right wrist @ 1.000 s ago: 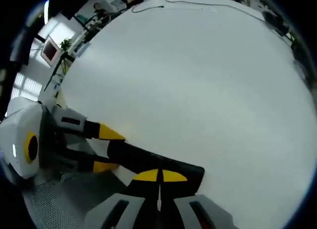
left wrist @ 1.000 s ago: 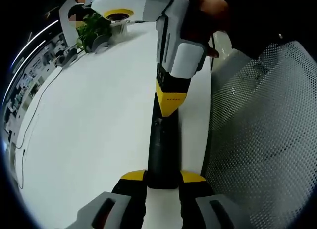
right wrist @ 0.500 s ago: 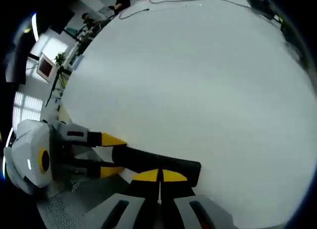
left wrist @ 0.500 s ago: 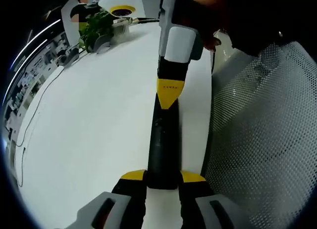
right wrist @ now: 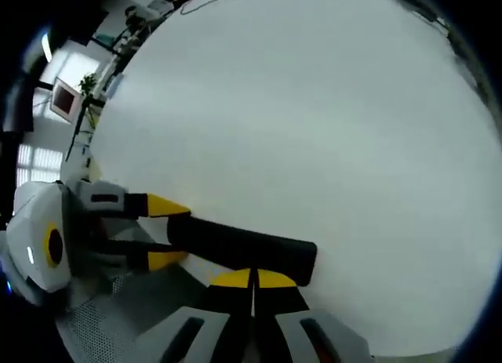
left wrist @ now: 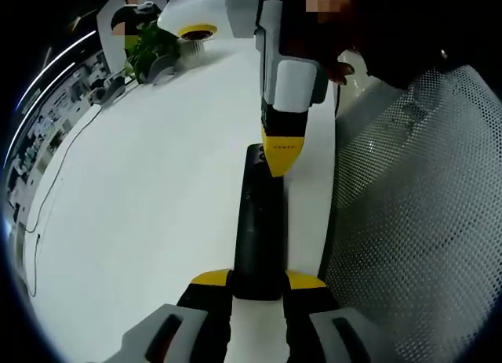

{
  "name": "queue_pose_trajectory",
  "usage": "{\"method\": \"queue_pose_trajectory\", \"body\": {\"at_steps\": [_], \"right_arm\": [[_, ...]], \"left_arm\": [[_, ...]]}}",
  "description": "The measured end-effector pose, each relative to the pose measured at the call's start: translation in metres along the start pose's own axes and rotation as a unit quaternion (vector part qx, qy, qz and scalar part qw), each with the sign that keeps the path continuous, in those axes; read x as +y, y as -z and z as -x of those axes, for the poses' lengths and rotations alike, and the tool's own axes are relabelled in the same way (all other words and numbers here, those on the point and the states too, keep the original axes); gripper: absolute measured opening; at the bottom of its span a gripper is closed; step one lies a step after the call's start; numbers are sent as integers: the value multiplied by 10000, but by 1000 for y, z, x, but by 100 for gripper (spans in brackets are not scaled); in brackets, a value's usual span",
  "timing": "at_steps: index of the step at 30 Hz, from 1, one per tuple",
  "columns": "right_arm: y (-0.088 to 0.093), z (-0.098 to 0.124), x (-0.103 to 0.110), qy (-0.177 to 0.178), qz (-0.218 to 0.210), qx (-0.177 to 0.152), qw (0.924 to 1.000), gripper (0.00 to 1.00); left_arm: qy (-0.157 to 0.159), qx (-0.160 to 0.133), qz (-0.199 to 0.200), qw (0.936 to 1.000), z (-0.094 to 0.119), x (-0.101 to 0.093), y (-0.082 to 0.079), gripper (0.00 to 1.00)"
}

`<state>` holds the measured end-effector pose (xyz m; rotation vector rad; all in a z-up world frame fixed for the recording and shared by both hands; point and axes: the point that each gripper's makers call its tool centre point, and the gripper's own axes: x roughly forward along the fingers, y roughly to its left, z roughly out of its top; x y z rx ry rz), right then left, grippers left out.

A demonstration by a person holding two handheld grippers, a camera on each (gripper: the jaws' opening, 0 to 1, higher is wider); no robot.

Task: Press the specified remote control buttons in sequence, fully releasing each button before pressing the next.

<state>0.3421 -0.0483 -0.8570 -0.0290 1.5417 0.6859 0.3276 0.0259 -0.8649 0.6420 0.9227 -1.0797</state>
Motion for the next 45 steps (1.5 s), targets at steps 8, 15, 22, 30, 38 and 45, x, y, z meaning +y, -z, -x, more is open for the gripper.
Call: {"method": "queue_pose_trajectory", "body": {"at_steps": [8,15,22,30,38,45], "right_arm": [[2,-2,1,99,249,29,9996,0],[3,-2,1,195,454,13,9988,0],[2,-3,-1,169,378,25,9991,0],[2,-1,0,30,39,25,10000,0],[-4,6,3,-110,-112,-192,9997,0],[-15,7,2,-34,-2,-488,9988,0]], "left_arm": [[13,21,-16,10000,0,0,0,25],[15,25,-28,10000,0,0,0,25],[10,26,-48,10000,0,0,-1,25],[2,-20,-45,10000,-2,0,-3,25],[-23,-79,-168,9998,-2,-1,-6,25],[-14,-75,-136,9999,-2,-2,-5,25]]}}
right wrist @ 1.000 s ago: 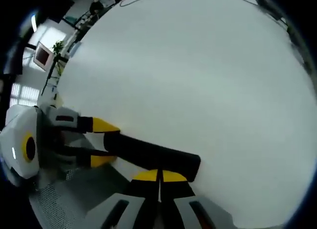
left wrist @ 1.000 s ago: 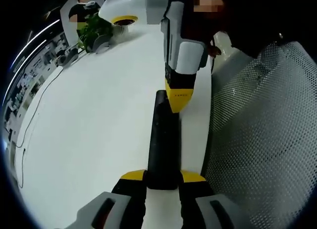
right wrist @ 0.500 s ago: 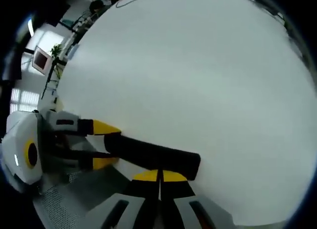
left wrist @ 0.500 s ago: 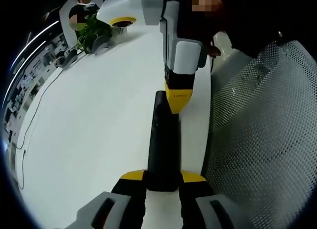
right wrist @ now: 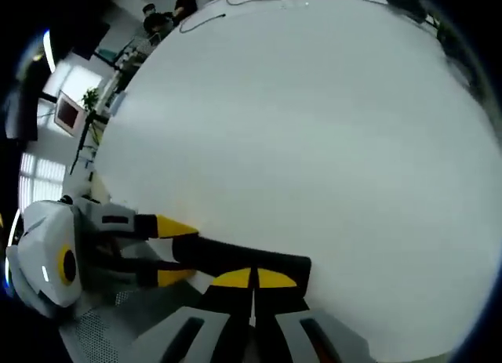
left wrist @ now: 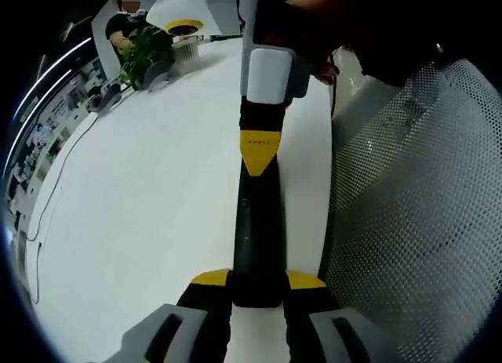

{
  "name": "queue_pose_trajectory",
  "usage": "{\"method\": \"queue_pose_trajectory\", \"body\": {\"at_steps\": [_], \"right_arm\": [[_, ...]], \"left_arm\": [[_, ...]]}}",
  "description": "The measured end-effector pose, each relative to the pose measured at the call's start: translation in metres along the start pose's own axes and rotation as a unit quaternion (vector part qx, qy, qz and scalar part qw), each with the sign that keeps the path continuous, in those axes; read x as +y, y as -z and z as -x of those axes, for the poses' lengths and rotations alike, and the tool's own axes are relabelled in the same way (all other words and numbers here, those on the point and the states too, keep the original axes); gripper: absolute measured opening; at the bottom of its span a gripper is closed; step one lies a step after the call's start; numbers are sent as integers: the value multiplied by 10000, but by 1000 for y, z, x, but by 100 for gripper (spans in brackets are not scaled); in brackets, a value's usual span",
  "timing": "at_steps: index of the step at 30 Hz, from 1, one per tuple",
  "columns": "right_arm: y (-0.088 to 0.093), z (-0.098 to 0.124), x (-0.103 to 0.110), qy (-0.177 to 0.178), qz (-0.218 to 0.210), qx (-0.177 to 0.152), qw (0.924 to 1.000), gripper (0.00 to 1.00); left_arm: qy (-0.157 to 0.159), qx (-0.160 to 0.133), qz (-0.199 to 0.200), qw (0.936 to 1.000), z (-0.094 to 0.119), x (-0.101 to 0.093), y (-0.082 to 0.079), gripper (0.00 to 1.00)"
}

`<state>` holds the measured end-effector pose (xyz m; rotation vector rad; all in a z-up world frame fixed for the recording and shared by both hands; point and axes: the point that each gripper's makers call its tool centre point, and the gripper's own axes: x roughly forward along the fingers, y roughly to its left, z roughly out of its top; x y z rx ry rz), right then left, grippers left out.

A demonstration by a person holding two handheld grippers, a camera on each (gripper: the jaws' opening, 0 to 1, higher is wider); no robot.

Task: Press the specified remote control buttons in sequence, fully releasing each button before pressing the next.

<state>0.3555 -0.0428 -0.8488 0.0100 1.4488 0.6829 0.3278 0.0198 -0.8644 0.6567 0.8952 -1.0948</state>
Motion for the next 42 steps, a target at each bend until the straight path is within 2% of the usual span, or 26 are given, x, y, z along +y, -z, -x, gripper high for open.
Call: {"method": "queue_pose_trajectory", "body": {"at_steps": [12,22,32,36,38,42], "right_arm": [[6,-8,-1,210,344,162,9991,0],[4,-8,-2,204,304,138,9992,0],[4,-8,-1,430,761,41,9962,0],[4,-8,-2,375,907,34,9952,0],[4,-7,-3,293,836,36,9961,0],[4,-7,-3,120,274,123,9995,0]], "left_arm": [[-17,45,-29,10000,0,0,0,25],[33,76,26,10000,0,0,0,25],[45,91,77,9999,-1,0,0,25],[38,88,85,9999,0,0,0,25],[34,73,75,9999,0,0,0,25],[21,77,2,10000,-1,0,0,24]]}}
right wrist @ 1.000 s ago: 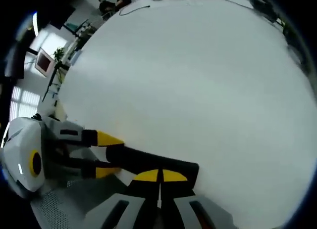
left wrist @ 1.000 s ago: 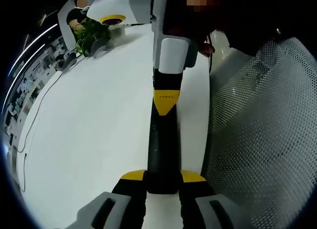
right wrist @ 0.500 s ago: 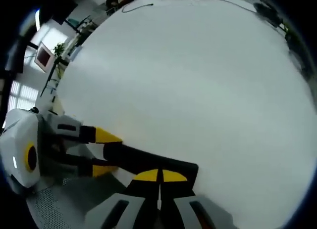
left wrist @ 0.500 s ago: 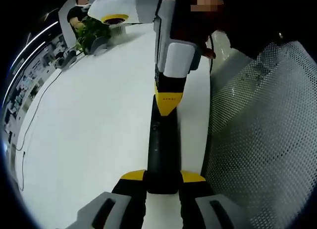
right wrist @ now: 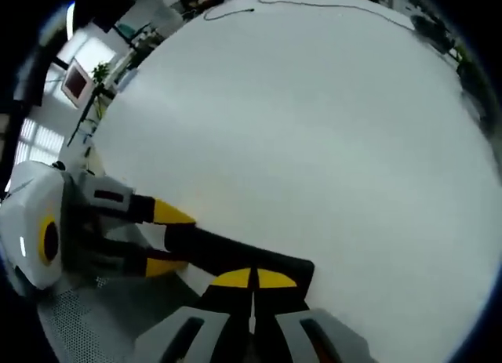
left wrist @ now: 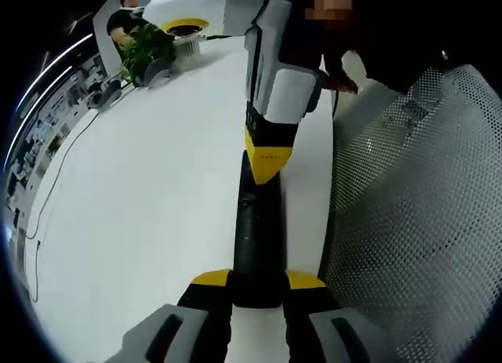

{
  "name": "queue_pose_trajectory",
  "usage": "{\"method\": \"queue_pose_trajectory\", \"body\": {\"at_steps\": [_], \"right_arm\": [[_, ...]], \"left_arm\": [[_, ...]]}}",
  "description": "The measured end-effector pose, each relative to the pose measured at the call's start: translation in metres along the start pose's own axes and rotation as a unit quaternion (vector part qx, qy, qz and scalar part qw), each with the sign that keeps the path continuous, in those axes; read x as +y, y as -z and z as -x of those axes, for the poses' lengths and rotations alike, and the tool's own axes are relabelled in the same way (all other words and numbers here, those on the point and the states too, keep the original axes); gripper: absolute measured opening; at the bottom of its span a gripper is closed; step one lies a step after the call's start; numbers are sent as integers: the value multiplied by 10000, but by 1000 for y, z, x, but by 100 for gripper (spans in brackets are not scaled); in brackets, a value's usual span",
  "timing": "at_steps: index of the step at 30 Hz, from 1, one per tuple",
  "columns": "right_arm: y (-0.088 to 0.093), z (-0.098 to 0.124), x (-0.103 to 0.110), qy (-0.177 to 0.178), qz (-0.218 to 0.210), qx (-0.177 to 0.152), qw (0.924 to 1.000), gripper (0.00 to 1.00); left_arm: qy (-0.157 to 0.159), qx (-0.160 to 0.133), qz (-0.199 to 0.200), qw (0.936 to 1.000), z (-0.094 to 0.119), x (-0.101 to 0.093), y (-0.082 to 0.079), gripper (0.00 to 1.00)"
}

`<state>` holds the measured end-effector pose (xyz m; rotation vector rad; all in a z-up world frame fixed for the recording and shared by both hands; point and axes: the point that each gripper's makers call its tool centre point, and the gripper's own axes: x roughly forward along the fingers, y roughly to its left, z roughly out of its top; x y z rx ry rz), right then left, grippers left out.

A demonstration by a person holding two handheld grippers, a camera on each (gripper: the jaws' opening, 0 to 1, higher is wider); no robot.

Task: Press the specified remote control buttons in sequence, fully releasing each button before pressing the next.

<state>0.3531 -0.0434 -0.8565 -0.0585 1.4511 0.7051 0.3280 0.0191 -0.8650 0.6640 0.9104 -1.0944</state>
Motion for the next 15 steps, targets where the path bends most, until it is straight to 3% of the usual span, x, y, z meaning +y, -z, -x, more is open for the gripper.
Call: {"method": "queue_pose_trajectory", "body": {"at_steps": [4,6,15], "right_arm": [[3,1,-1,-15,-60,117,9999,0],[0,2,-1,3,-49,26,10000,0],[-11,0,17,-273,142,-311,9990,0]], "left_arm": [[-6,-19,-106,9999,0,-2,-1,24],[42,-22,17,10000,-1,-1,-2,23],[62,10,-123,9999,-2,-4,-4,23]]}}
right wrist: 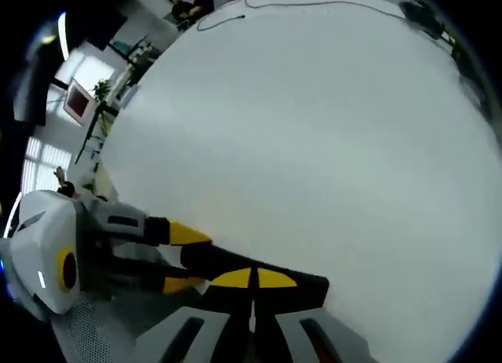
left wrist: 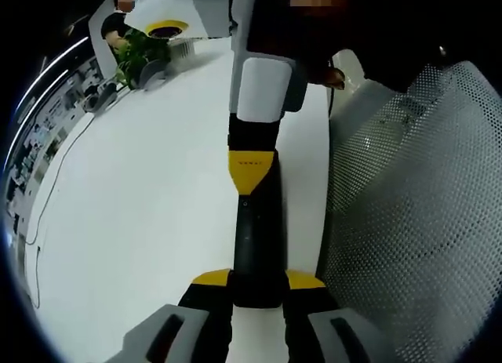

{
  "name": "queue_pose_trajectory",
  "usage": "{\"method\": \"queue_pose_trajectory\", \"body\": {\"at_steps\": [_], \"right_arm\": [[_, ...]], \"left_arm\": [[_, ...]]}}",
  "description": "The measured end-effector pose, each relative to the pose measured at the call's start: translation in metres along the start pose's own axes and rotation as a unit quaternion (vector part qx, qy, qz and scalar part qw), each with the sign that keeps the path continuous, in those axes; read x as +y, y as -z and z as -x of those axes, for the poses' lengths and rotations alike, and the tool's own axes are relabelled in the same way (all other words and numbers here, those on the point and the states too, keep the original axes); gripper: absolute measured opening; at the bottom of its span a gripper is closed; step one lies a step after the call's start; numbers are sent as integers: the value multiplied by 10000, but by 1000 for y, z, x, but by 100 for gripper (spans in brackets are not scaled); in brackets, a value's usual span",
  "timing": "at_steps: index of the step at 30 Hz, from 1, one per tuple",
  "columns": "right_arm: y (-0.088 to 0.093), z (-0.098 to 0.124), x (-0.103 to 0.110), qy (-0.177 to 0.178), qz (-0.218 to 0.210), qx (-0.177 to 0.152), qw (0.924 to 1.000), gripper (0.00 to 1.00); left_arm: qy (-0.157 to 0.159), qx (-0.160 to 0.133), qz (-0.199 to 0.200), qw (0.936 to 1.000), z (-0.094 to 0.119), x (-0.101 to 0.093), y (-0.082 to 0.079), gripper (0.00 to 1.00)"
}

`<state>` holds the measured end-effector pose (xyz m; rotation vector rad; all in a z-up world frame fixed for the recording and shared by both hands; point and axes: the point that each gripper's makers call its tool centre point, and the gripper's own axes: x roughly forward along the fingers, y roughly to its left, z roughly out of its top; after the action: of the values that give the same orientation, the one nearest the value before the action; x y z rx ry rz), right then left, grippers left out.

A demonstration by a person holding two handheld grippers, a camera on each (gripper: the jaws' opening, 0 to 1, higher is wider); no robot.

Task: Press the specified remote control buttons in sequence, fully releasing each button before pressing the next.

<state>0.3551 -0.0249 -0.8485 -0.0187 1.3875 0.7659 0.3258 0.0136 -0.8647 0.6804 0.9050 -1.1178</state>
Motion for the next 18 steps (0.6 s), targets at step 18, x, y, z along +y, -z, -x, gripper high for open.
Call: {"method": "queue_pose_trajectory", "body": {"at_steps": [18], "right_arm": [[3,-9,0,-35,-121,74,9999,0]], "left_arm": [[59,17,42,10000,0,0,0,24]]}}
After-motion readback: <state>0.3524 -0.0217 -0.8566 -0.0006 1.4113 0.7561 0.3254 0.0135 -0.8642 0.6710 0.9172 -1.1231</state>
